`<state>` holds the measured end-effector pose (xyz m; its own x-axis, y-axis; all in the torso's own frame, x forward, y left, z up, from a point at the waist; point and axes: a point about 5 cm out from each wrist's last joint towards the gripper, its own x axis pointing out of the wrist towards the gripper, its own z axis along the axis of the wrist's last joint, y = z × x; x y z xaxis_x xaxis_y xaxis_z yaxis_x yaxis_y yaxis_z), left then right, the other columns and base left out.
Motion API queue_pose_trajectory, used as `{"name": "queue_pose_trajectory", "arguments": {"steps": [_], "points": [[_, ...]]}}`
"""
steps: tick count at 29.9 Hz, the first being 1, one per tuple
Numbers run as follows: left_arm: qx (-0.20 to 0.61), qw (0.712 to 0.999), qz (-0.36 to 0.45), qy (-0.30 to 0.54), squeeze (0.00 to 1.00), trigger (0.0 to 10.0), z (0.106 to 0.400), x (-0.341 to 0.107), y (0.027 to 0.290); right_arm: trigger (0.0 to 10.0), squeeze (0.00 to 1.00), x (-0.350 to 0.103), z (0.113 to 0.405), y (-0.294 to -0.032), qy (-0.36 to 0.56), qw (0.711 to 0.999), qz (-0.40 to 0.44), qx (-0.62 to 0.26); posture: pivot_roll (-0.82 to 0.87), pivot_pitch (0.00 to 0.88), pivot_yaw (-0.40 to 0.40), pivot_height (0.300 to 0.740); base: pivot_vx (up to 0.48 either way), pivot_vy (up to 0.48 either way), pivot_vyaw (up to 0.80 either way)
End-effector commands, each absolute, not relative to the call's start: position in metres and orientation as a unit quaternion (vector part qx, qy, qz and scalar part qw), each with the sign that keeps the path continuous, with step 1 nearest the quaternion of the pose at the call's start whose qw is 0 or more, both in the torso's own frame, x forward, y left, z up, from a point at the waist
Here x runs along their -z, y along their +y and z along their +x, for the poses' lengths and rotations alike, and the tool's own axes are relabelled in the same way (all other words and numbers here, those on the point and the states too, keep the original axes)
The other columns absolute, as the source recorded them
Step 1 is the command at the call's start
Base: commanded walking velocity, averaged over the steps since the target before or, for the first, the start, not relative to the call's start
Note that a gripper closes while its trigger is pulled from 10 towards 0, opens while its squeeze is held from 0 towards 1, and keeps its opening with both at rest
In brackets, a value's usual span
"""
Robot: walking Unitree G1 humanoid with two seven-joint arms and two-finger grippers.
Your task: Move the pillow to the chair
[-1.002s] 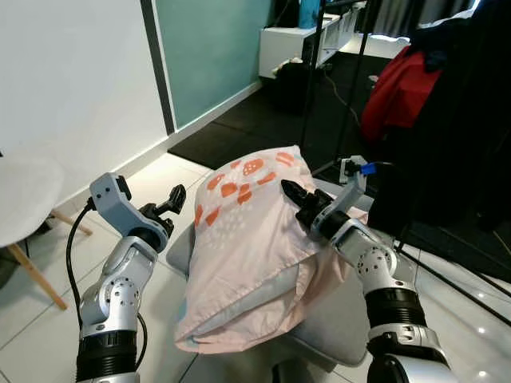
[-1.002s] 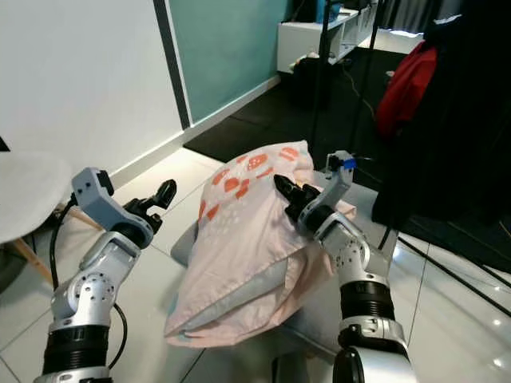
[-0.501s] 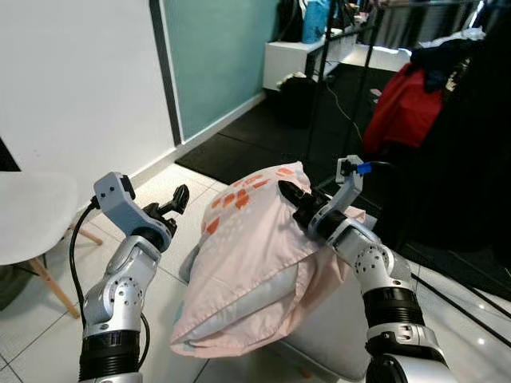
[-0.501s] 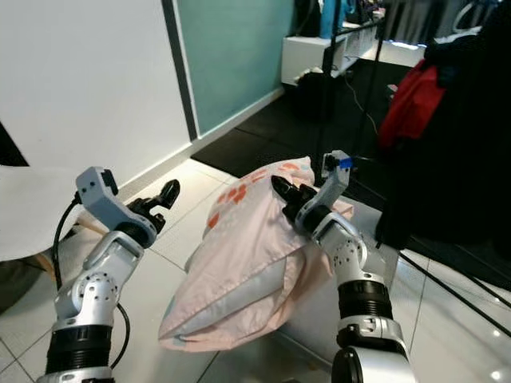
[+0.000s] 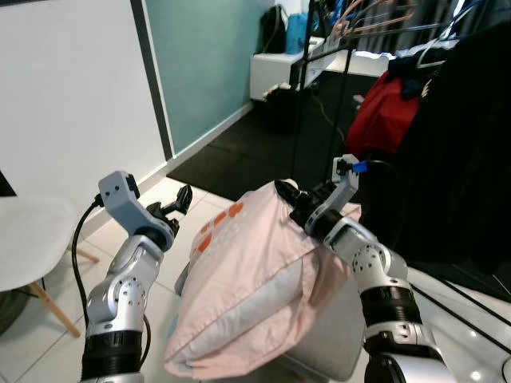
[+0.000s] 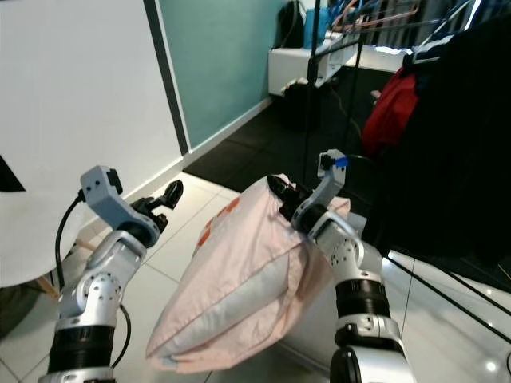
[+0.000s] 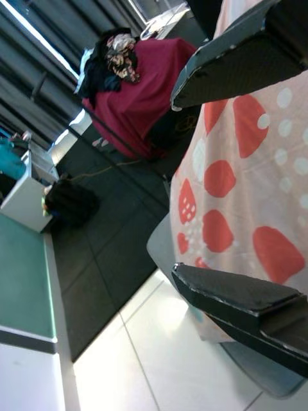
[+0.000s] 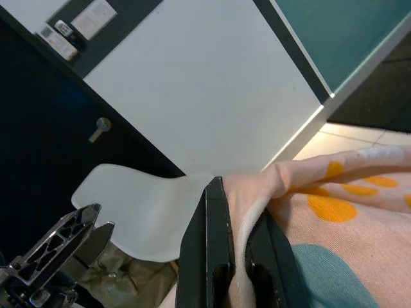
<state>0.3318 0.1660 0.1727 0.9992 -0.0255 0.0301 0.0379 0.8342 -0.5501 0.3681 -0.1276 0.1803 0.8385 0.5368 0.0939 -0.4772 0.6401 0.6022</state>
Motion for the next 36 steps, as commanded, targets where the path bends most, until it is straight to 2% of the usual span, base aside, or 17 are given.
{"name": "queue_pose_trajectory", "arguments": {"steps": [1, 4, 19, 20, 24, 30, 36], "points": [[0.012, 0.961, -0.278, -0.003, 0.00, 10.0, 0.330, -0.167, 0.167, 0.0, 0.00, -0.200, 0.370, -0.122, 0.009, 0.896, 0.323, -0.305, -0.17, 0.000, -0.014, 0.697, 0.000, 0.000, 0.00], [0.012, 0.966, -0.257, -0.005, 0.00, 10.0, 0.327, -0.163, 0.164, 0.0, 0.00, -0.194, 0.365, -0.115, 0.020, 0.893, 0.323, -0.313, -0.17, 0.000, -0.012, 0.711, 0.000, 0.000, 0.00], [0.010, 0.966, -0.257, -0.006, 0.00, 10.0, 0.326, -0.161, 0.163, 0.0, 0.00, -0.181, 0.356, -0.110, 0.029, 0.897, 0.308, -0.315, -0.18, 0.000, -0.011, 0.726, 0.000, 0.000, 0.00], [0.010, 0.966, -0.257, -0.007, 0.00, 10.0, 0.325, -0.161, 0.163, 10.0, 0.00, -0.179, 0.354, -0.110, 0.030, 0.899, 0.302, -0.314, -0.18, 0.000, -0.012, 0.726, 0.000, 0.000, 0.00], [0.012, 0.967, -0.255, -0.010, 0.00, 10.0, 0.325, -0.160, 0.162, 10.0, 0.00, -0.174, 0.347, -0.105, 0.036, 0.908, 0.228, -0.348, -0.18, 0.000, -0.014, 0.726, 0.000, 0.000, 0.60], [0.011, 0.968, -0.250, -0.009, 0.00, 10.0, 0.324, -0.159, 0.161, 10.0, 0.00, -0.172, 0.344, -0.103, 0.039, 0.907, 0.222, -0.356, -0.18, 0.000, -0.017, 0.726, 0.000, 0.000, 0.79], [0.009, 0.970, -0.243, -0.002, 0.00, 10.0, 0.322, -0.155, 0.162, 10.0, 0.00, -0.180, 0.335, -0.093, 0.021, 0.887, 0.230, -0.400, -0.18, 0.000, -0.015, 0.726, 0.000, 0.000, 0.79]]}}
